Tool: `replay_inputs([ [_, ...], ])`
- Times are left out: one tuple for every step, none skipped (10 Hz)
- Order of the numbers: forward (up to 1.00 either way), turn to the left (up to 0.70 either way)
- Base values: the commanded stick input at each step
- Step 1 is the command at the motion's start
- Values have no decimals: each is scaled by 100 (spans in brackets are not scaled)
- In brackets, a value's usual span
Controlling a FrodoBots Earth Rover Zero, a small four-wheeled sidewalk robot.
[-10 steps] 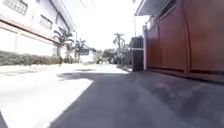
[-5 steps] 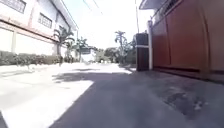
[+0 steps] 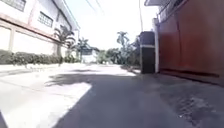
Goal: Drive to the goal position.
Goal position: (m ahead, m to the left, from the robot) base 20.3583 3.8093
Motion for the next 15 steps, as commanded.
replay_inputs([
  [100, 0],
  [100, 0],
  [100, 0],
  [100, 0],
  [100, 0],
  [100, 0],
  [100, 0],
  [100, 0],
  [100, 0],
  [100, 0],
  [100, 0],
  [100, 0],
  [100, 0],
  [100, 0],
  [100, 0],
])
